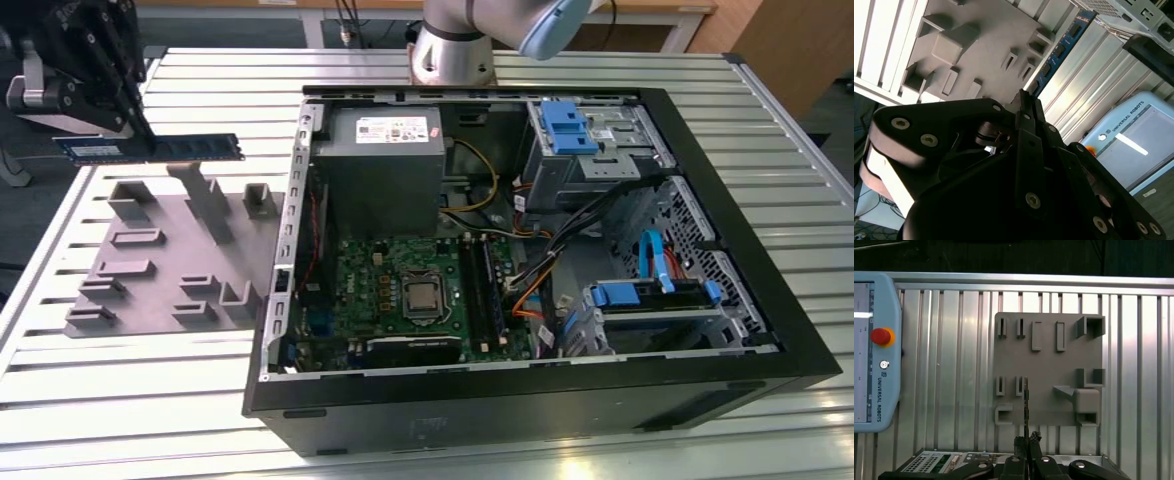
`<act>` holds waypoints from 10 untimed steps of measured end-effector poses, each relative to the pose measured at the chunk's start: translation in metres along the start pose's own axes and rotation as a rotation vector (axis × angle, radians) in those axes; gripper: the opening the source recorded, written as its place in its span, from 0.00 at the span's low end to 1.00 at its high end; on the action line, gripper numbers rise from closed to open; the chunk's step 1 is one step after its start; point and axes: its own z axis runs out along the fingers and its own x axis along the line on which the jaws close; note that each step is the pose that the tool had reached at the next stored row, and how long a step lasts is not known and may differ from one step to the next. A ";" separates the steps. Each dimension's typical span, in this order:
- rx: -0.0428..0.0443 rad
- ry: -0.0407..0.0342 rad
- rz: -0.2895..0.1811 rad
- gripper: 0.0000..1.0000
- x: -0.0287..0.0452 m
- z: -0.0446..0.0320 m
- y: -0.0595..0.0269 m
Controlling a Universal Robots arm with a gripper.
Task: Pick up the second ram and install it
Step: 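Pick up the second ram and move it above second insertion slot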
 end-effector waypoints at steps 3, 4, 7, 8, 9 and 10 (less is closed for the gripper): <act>-0.0001 0.0001 0.000 0.14 0.0000 -0.0001 -0.0051; 0.0000 0.0000 0.000 0.14 0.0001 -0.0001 -0.0068; 0.0000 0.0000 0.000 0.14 0.0001 -0.0003 -0.0116; -0.0001 0.0001 0.000 0.14 0.0001 -0.0003 -0.0132; 0.0000 0.0001 0.000 0.14 0.0001 -0.0003 -0.0149; 0.0001 -0.0001 0.000 0.14 0.0001 -0.0003 -0.0166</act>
